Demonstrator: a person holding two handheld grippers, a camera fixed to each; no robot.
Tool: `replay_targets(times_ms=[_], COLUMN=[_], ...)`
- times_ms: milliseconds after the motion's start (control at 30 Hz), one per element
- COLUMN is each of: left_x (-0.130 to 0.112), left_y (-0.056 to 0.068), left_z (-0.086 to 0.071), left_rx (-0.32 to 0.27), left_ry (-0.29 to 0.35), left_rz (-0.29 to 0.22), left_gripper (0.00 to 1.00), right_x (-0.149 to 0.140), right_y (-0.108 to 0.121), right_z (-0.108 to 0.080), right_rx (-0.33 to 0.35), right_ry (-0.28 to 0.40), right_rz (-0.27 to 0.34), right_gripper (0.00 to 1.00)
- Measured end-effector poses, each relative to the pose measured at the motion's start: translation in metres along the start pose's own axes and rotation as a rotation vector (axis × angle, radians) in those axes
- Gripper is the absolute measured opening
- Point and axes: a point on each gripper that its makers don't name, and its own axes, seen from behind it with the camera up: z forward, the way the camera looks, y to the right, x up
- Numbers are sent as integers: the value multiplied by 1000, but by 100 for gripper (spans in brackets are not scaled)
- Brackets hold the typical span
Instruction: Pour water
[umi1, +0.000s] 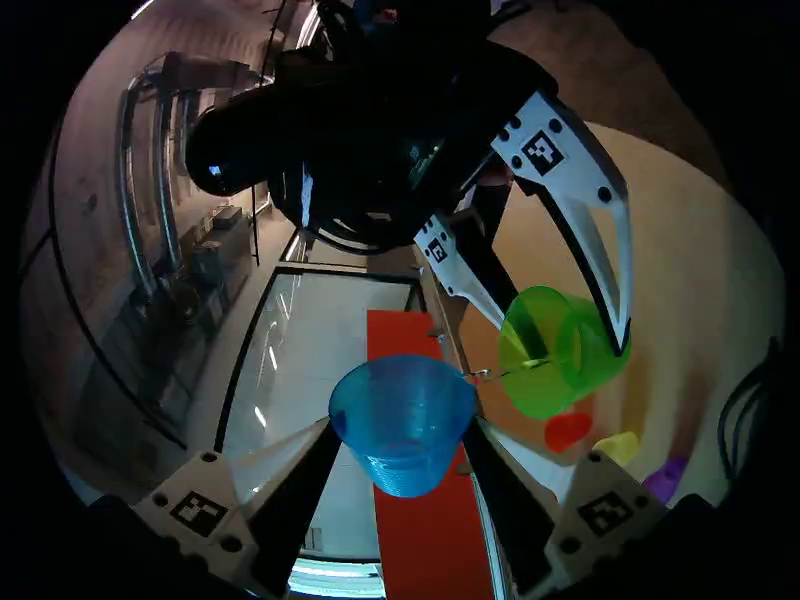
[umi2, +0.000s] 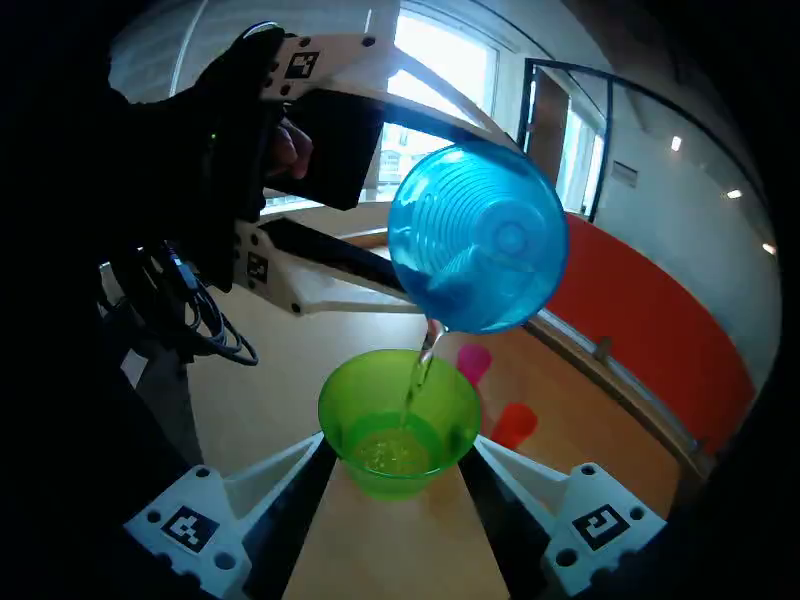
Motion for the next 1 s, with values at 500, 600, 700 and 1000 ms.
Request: replay_targets(times_ms=[500, 600, 700, 1000], left_x=[7, 8, 8, 9], left_y=[-6, -7, -9, -11], left_z=[-2, -2, -2, -4], left_rx=[12, 14, 19, 29], left_ry=[5, 6, 7, 6], left_rz=[37, 39, 42, 69], left_gripper=[85, 85, 85, 85], right_x=[0, 1, 1, 1], right_y=[1, 2, 2, 4], right_z=[0, -1, -1, -2], right_rx=[-5, -6, -7, -11], right_ry=[1, 2, 3, 5], right_rz=[0, 2, 1, 0], right_gripper=[85, 85, 85, 85])
